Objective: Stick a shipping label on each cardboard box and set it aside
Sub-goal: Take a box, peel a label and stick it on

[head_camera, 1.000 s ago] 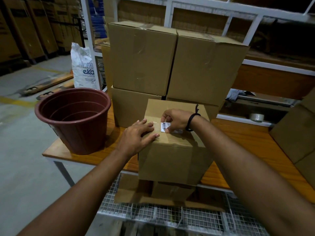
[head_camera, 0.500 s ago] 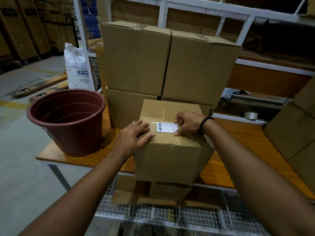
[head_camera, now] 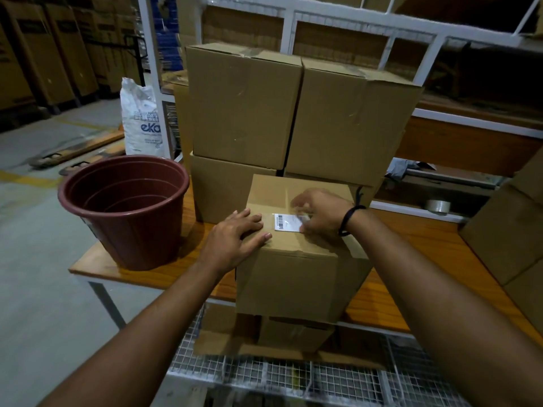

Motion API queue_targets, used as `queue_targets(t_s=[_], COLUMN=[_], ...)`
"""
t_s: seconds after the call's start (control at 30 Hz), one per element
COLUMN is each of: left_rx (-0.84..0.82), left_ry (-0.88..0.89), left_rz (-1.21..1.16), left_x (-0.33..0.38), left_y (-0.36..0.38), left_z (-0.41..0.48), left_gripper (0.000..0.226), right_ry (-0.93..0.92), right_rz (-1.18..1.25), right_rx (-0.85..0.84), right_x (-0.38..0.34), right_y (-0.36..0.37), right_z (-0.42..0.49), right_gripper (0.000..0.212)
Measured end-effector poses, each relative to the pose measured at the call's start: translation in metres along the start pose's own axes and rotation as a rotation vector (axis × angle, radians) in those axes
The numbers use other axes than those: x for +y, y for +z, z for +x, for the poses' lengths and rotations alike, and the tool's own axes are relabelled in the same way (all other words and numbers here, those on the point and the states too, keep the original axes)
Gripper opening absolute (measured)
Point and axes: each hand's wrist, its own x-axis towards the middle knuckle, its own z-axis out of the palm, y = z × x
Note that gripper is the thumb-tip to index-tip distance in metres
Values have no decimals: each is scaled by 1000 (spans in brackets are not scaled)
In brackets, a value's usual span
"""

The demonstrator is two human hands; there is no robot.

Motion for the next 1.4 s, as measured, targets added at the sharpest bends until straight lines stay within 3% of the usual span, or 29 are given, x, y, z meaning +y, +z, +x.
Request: queue_targets(t_s=[0.07,0.13,0.53,0.87,0.93,1.0,1.07,1.2,1.4], left_rx=[14,15,-10,-24,-21,-16,-10,-1,-6], left_ry=[10,12,16,17,12,11,12,17,7], left_rz=[1,8,12,26,27,20,15,14,5], left_x=[0,0,1,0,-1,-2,-2,-1,-1], left_y=[0,0,-2,-1,-2,-1,0,1,0], left_z=[-1,0,0,1,1,0,0,1,-3], left_gripper=[40,42,51,63,61,57,60,64,65], right_ry=[-78,-94,-236,-229,-168,-90,-45,61,157], right_rz=[-68,-167,-455,-471,-340,-73,45,36,-25], right_rx=[64,115,275,314,261,173,110,-4,-166], right_x=[-9,-17,-26,-23,-17,-1,17,29,19], right_y=[5,10,23,29,26,20,12,3,-3], right_z=[-2,-2,3,0,0,-1,-4,-6,12], right_gripper=[33,27,46,53,51,39,28,42,36])
